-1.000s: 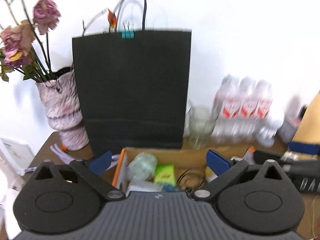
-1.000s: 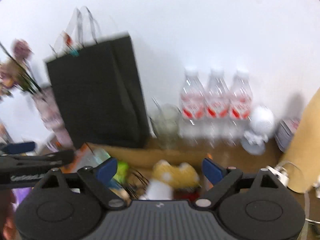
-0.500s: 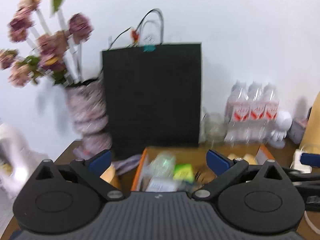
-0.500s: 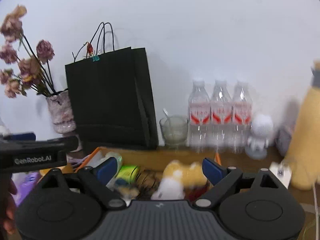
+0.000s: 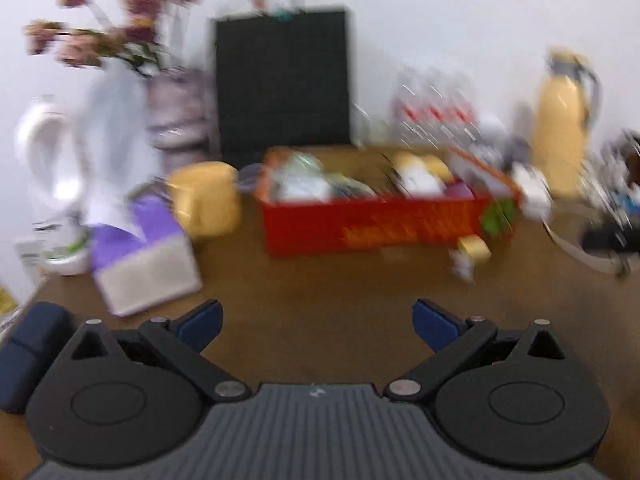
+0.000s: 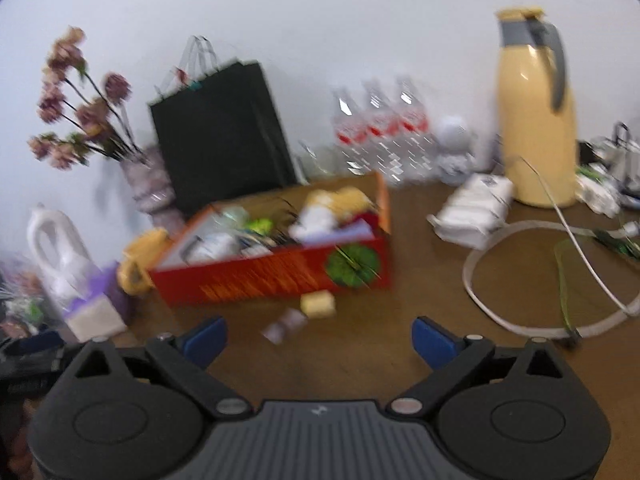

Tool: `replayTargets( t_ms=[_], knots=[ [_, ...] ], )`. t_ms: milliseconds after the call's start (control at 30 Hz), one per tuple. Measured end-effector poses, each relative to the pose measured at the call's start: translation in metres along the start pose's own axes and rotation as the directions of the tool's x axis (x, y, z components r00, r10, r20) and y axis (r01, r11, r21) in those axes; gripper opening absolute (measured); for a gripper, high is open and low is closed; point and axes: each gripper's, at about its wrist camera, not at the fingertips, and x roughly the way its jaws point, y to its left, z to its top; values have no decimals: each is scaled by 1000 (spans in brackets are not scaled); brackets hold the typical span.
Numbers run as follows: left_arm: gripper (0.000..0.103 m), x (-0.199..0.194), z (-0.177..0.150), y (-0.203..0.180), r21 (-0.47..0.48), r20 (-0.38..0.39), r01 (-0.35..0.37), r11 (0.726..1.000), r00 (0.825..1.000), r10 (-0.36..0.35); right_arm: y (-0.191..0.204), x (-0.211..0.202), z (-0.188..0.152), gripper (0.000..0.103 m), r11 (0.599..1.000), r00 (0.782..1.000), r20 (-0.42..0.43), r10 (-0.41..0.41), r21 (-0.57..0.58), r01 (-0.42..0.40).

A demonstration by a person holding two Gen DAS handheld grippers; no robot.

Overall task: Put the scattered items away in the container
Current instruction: 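Withdraw both grippers from the box toward the last table items, then grasp a clear candy packet with the left gripper while the right grasps the yellow soap bar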

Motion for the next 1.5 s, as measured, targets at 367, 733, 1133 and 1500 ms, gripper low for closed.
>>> replayTargets(
  t_ms=[367, 733, 1133, 1500],
  knots=[
    [44, 77, 29, -73, 168, -49, 307, 937, 952, -303, -19, 17, -6, 93, 997, 997, -39, -73, 2, 74],
    [21, 135, 38, -79, 74, -139, 336, 939, 936, -324, -14, 31, -12, 93, 998, 995, -77, -65, -27, 63],
    [20, 90, 14, 5, -66, -41, 160, 985, 986, -163, 15, 74, -12, 91, 989, 991, -104, -78, -133, 64],
    [21, 85, 12, 20, -59, -31, 141, 988, 989, -143, 53, 147, 8, 70, 950, 980, -79, -183, -269, 156]
  ],
)
